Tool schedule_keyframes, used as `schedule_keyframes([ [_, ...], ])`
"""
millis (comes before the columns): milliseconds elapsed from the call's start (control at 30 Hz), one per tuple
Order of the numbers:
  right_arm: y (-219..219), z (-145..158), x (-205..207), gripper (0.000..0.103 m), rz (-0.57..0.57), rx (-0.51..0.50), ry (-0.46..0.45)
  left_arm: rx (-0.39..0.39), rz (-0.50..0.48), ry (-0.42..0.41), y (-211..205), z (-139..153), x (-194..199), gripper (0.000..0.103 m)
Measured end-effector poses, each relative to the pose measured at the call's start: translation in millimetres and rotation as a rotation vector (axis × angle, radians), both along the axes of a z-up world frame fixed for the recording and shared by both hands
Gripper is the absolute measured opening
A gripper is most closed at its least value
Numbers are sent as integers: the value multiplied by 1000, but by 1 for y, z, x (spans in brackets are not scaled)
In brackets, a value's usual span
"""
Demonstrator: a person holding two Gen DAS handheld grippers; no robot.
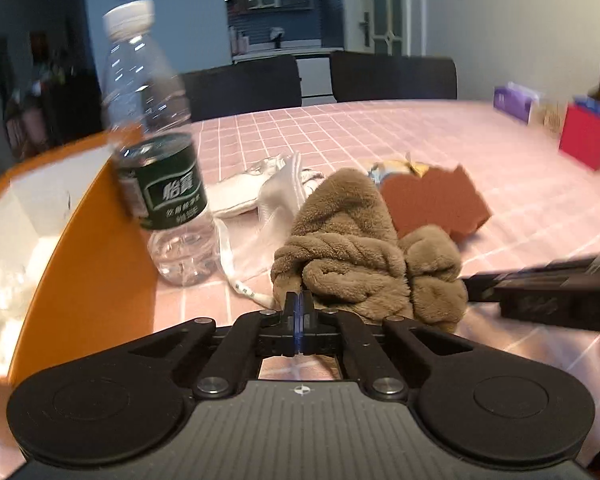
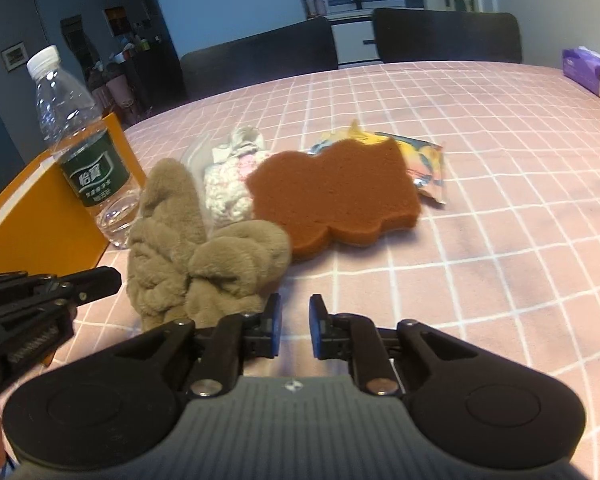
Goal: Organize soft objects
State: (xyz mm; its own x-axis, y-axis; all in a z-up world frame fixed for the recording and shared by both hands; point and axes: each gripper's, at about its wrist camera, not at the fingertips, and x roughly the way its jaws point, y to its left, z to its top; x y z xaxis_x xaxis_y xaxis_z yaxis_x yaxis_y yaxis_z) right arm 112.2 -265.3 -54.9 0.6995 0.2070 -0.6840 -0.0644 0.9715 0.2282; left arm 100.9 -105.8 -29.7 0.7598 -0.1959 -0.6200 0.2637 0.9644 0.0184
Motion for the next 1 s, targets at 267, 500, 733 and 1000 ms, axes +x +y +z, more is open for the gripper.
schedule_keyframes([
  [267, 31, -2, -7, 14, 151, 25, 11, -256, 26, 52, 24, 14, -3, 78],
  [500, -6, 0, 4, 42, -45, 22, -8, -451, 130, 222, 21, 0, 24, 94],
  [733, -9, 2, 15, 47, -115, 63, -35, -493, 287, 280, 15, -12, 56, 97],
  [1000, 7, -5, 30, 62, -116, 106, -19, -355, 261, 221, 10, -13, 62, 69],
])
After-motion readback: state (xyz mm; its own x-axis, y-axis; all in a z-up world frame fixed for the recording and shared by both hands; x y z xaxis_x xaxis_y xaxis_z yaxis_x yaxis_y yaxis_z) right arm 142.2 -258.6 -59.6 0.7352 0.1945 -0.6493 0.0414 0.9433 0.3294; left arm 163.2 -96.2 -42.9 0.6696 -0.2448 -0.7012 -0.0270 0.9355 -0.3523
